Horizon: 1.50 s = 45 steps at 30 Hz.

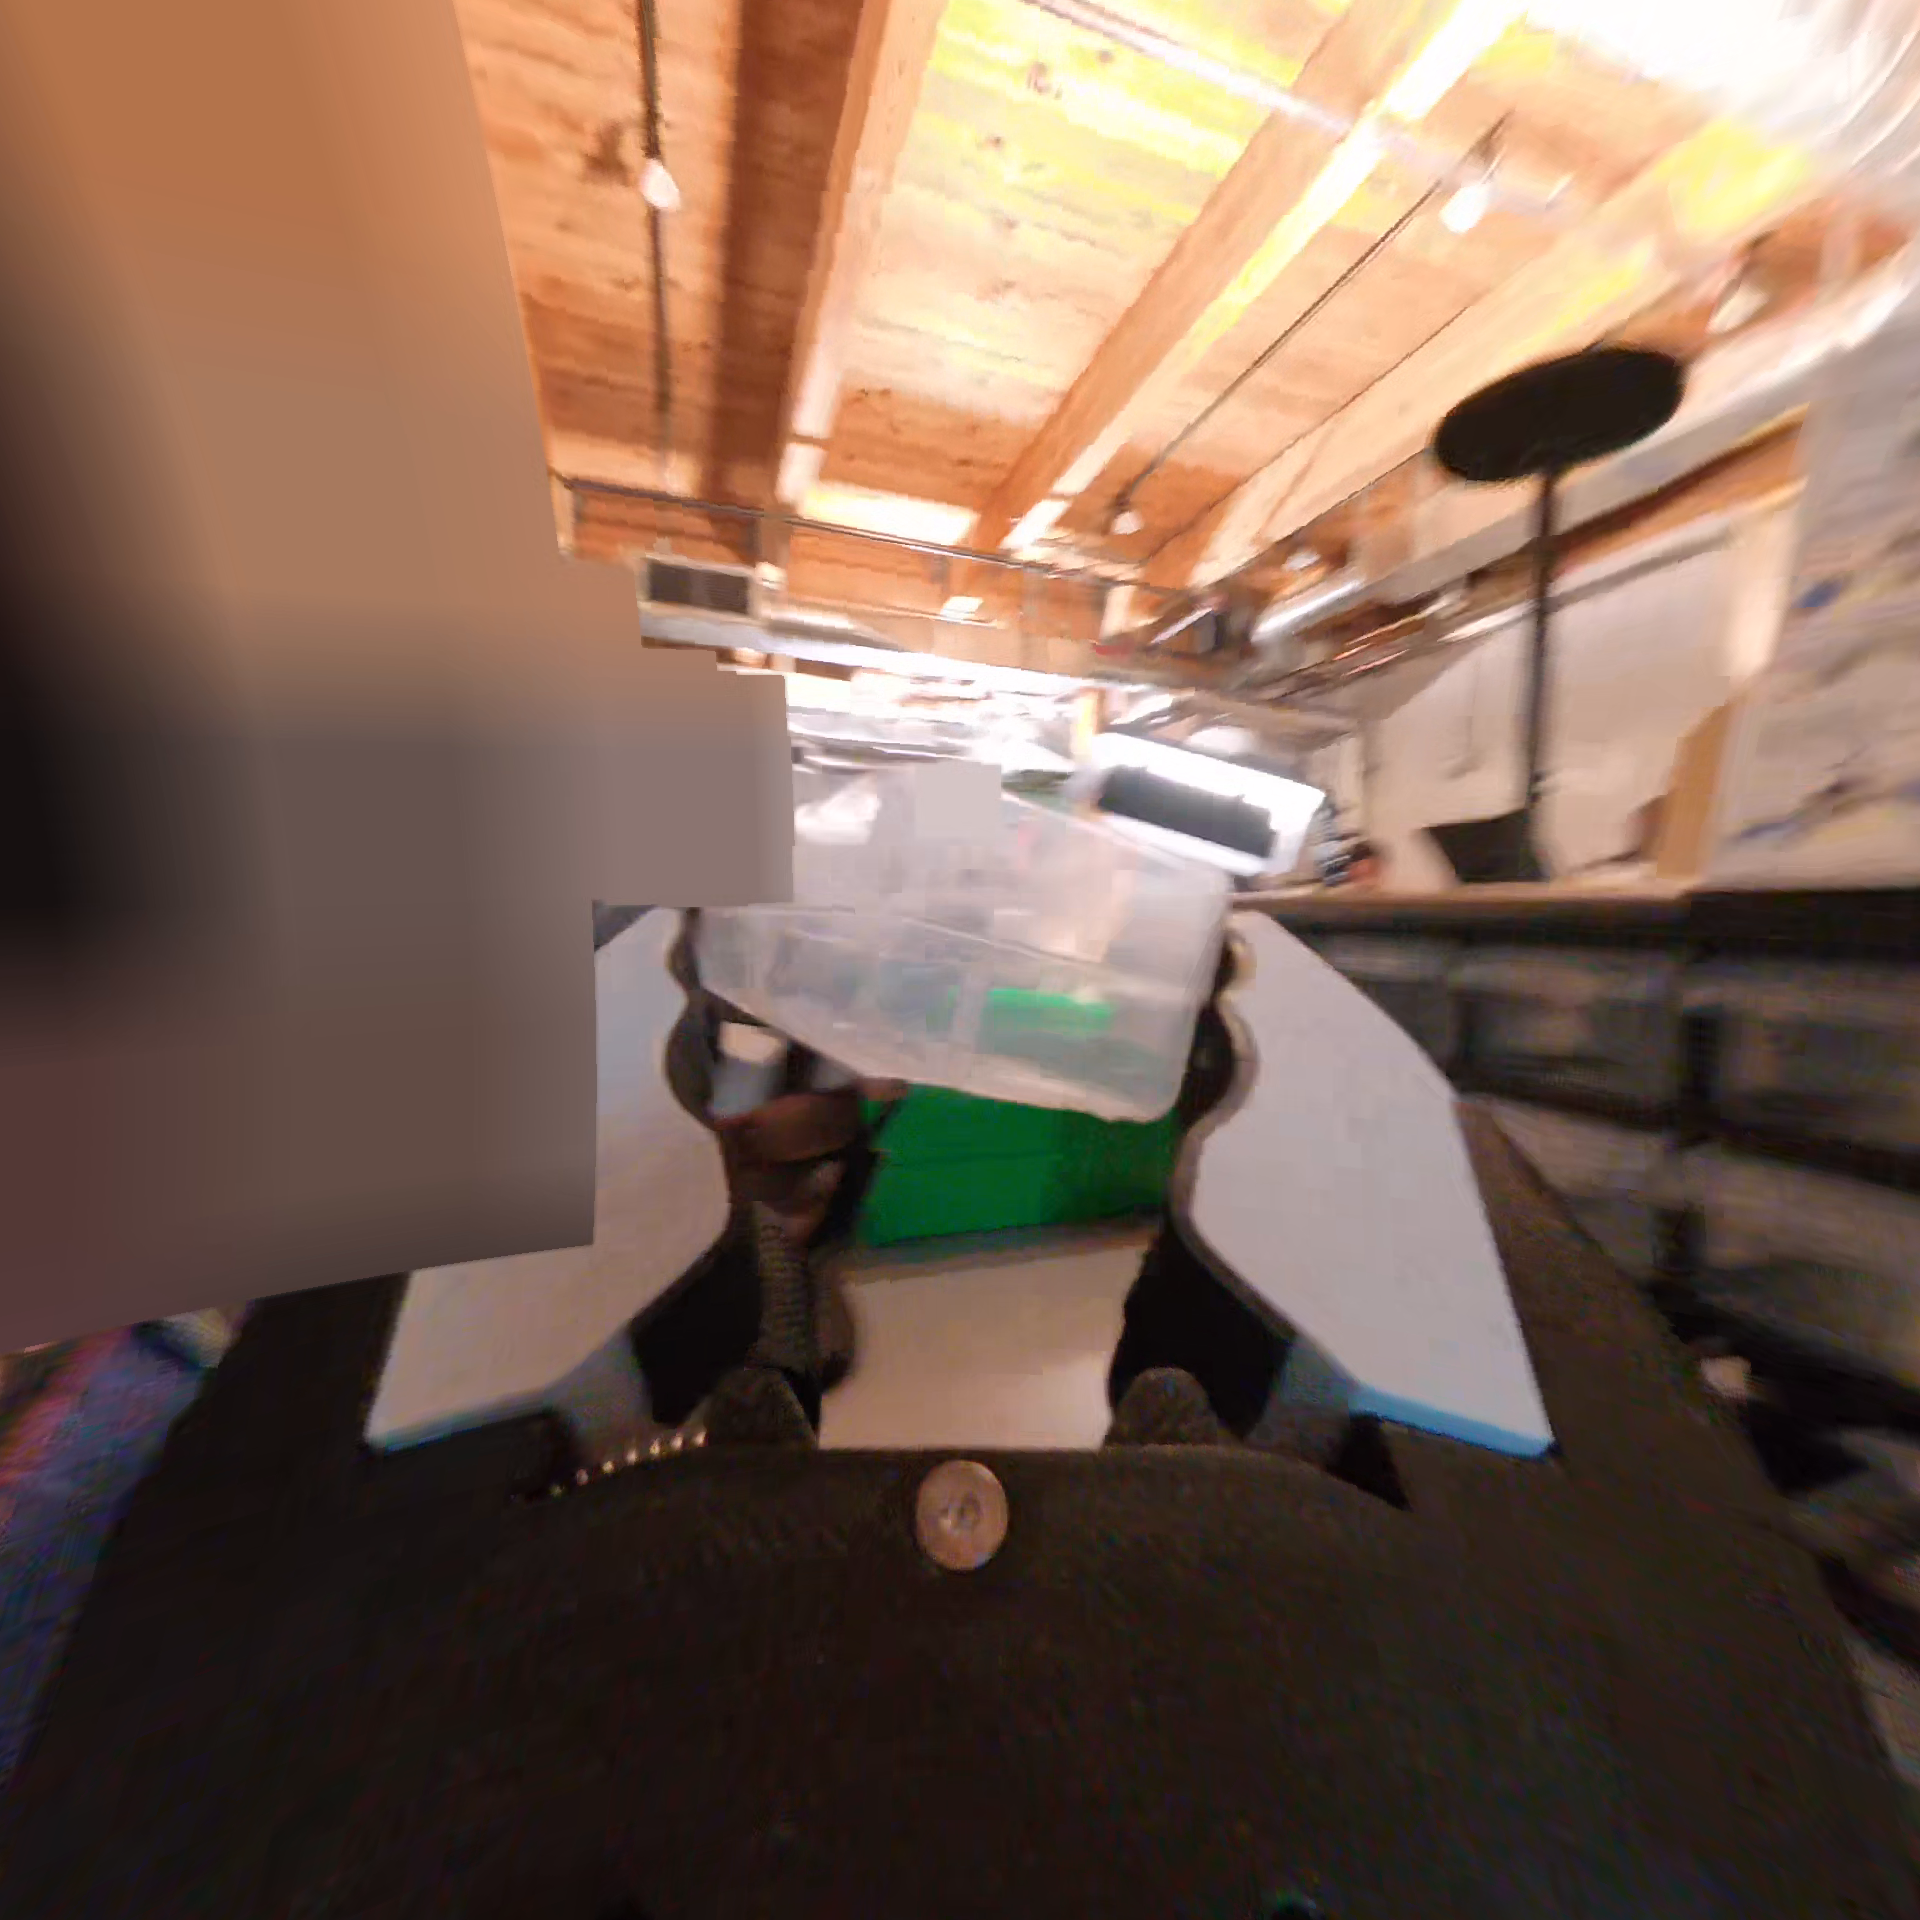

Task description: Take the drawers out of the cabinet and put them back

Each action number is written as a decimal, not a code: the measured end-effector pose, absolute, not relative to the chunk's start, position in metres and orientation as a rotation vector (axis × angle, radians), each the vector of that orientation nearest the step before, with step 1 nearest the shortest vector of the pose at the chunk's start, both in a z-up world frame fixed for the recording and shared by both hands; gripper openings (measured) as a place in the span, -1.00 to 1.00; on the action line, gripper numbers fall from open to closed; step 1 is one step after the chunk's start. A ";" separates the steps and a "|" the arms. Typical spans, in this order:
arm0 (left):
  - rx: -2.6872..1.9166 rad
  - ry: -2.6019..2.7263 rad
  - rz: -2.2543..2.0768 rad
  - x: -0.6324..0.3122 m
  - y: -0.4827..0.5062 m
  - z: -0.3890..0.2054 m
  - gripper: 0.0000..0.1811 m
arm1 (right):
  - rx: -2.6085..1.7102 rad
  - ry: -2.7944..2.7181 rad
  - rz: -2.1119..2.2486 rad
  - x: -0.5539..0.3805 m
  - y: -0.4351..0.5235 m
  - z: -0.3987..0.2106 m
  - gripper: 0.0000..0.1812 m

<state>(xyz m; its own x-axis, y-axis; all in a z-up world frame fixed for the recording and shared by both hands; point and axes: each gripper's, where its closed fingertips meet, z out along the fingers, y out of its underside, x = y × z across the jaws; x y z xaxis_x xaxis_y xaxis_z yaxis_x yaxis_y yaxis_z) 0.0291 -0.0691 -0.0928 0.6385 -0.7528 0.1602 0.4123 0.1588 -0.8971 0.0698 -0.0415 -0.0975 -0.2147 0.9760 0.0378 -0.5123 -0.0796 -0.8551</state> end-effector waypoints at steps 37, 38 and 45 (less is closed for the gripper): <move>-1.119 1.174 0.826 0.004 -0.040 -0.155 -0.43 | -0.594 -1.538 0.323 0.029 0.001 -0.175 -0.41; -1.124 1.157 0.868 -0.004 -0.039 -0.151 -0.46 | -0.619 -1.503 0.372 0.030 0.002 -0.169 -0.34; -1.110 1.000 1.265 -0.062 -0.052 -0.125 -0.47 | -0.711 -1.229 0.679 0.045 0.009 -0.090 -0.53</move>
